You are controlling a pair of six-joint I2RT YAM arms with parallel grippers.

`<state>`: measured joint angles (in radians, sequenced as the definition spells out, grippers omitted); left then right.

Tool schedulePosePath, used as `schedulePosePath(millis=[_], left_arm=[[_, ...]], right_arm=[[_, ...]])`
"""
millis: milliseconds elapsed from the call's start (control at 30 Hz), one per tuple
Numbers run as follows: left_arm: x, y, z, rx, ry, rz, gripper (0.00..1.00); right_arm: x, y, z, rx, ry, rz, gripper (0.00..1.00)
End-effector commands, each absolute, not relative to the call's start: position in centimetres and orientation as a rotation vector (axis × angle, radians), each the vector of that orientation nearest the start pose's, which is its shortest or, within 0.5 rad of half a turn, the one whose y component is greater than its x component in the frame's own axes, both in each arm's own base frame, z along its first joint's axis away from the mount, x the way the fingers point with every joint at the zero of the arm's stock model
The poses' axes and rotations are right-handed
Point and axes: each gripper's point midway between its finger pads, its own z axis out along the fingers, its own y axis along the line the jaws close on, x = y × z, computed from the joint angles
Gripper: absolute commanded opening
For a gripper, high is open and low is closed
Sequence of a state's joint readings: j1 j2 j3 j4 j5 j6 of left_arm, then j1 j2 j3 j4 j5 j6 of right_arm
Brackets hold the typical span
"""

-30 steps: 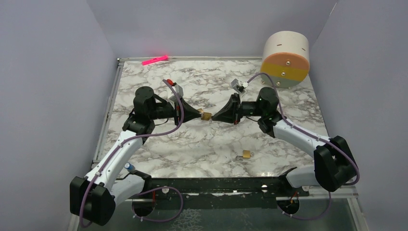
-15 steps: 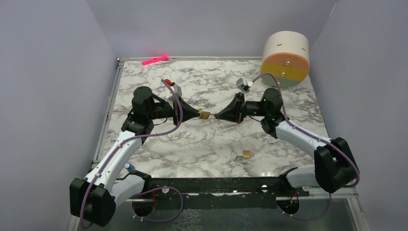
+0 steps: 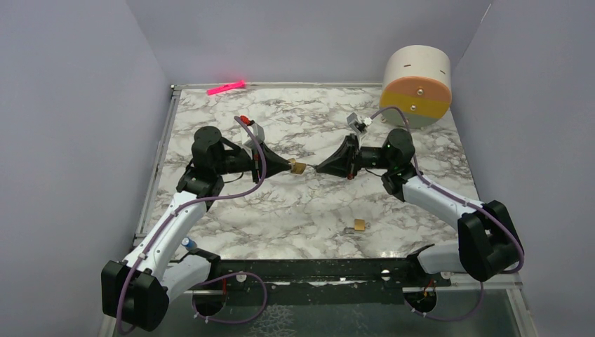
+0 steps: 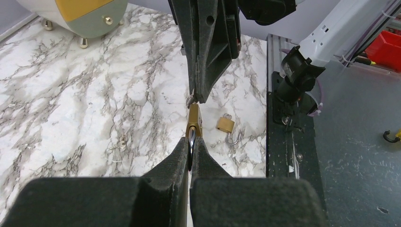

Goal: Lock with the key
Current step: Lock the lock, then place the key at the center of the board, then place the lock at the center of the board.

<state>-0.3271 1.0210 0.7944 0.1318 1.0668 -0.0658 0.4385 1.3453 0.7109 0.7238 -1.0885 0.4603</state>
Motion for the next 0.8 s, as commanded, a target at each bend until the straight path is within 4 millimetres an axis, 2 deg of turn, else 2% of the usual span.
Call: schedulePosePath(millis=[0, 133, 467, 633, 767], left_arm=[[21.5, -23.7, 29.4, 1.06, 1.357, -1.158, 0.0], [21.6, -23.7, 29.4, 1.058, 1.356, -1.155, 0.0], [21.8, -23.6, 29.1, 1.052, 1.363, -1.144, 0.0], [23.9, -22.8, 28.4, 0.96, 1.448, -1.021, 0.0], [25.9, -22.0, 27.8, 0.828, 1.512, -0.946, 0.0]], right_arm=[[22.4, 28.9, 25.7, -0.982, 1.404, 1.521, 0.01], [22.3, 28.9, 25.8, -0.979, 1.404, 1.533, 0.01], [23.5, 28.4, 25.6, -0.888, 1.449, 1.469, 0.01], [27.0, 26.6, 25.3, -0.628, 1.522, 1.26, 0.01], [27.9, 26.1, 24.3, -0.586, 1.581, 1.202, 0.01]])
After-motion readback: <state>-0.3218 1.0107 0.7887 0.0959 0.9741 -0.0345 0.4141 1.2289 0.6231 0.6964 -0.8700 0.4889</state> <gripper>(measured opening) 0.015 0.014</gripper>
